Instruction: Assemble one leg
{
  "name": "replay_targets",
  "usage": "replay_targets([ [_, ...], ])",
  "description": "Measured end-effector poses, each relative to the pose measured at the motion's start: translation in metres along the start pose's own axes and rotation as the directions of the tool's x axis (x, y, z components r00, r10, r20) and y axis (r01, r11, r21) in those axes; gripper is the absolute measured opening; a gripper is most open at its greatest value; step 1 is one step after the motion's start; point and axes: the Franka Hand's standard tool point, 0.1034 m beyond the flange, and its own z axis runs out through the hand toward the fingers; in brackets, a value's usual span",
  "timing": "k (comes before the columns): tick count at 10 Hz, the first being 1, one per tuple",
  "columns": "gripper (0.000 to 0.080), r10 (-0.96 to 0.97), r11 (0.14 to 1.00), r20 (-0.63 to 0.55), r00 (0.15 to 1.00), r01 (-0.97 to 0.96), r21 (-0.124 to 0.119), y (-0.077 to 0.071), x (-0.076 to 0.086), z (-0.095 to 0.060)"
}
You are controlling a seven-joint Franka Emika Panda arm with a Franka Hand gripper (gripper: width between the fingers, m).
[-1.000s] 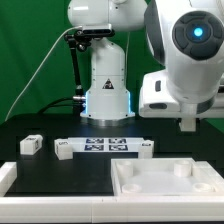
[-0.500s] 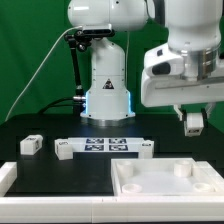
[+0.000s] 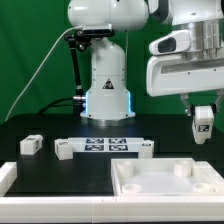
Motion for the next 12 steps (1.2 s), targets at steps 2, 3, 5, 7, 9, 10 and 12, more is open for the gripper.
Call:
replay_targets([
  [2, 0.0291, -0.051, 0.998, -0.188, 0.981, 0.059, 0.039, -0.010, 0.010, -0.010],
  [3, 0.0291, -0.076, 0.995, -0.253, 0.964, 0.090, 0.046, -0.011, 0.019, -0.015],
  [5, 0.0291, -0.078, 0.992, -0.335, 0.939, 0.106, 0.065, -0.018, 0.023, -0.017],
  [7, 0.0291, -0.095, 0.991, -0.330, 0.939, 0.119, 0.053, -0.014, 0.023, -0.015],
  [9, 0.0291, -0.239, 0.969, -0.344, 0.908, 0.247, -0.022, 0.008, 0.036, 0.003],
  [10, 0.0291, -0.292, 0.955, -0.335, 0.896, 0.293, -0.050, 0.014, 0.048, 0.000],
  [12, 0.0291, -0.356, 0.934, -0.307, 0.883, 0.351, -0.071, 0.010, 0.060, 0.005],
])
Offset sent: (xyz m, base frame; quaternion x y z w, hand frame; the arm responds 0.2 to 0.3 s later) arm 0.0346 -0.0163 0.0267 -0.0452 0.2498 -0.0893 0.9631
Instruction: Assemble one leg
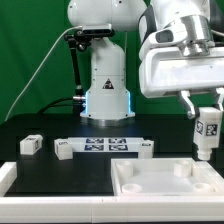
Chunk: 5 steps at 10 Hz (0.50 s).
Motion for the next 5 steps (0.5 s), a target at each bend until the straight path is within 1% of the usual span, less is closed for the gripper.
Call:
replay_targets([
  [1, 0.0291, 0.000, 1.000, -0.007, 1.000, 0.000, 0.000, -0.0008, 0.0032, 0.0002],
  [5, 0.0291, -0.010, 1.000, -0.005, 1.000, 0.010, -0.002, 0.0014, 0.0020, 0.0019],
])
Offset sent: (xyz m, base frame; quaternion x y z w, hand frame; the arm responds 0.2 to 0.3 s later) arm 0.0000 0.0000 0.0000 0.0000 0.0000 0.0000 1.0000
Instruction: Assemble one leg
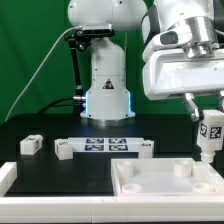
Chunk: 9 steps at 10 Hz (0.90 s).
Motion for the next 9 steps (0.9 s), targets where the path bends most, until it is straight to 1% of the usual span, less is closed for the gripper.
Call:
replay_targets([
  [1, 0.0291, -0.034, 0.999, -0.003, 0.999, 0.034, -0.008, 0.010, 0.002, 0.006],
  [3, 0.0291, -0.051, 0.998, -0.020, 0.998, 0.051, -0.021, 0.028, 0.019, 0.016],
  [4, 0.0291, -0.050, 0.999, -0.024, 0.998, 0.049, -0.024, 0.031, 0.023, 0.019],
  [6, 0.0291, -0.045, 0.999, -0.025, 0.999, 0.045, -0.024, 0.033, 0.027, 0.023],
  [7, 0.0291, -0.044, 0.999, -0.022, 0.999, 0.044, -0.023, 0.034, 0.026, 0.026],
  [9, 0.0291, -0.046, 0.999, -0.017, 0.999, 0.045, -0.021, 0.031, 0.019, 0.035],
])
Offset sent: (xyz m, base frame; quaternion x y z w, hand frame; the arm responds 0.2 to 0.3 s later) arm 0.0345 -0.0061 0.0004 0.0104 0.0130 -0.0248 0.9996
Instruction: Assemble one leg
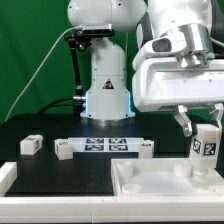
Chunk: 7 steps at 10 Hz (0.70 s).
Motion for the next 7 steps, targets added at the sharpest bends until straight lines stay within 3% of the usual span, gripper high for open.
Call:
replay_targets([
  [2, 0.0291, -0.001, 1.000, -0.040, 0.999, 0.001, -0.008, 0.000, 0.004, 0.005],
  [7, 0.0291, 0.004, 1.000, -0.020, 1.000, -0.004, -0.009, 0.002, -0.008, 0.015],
])
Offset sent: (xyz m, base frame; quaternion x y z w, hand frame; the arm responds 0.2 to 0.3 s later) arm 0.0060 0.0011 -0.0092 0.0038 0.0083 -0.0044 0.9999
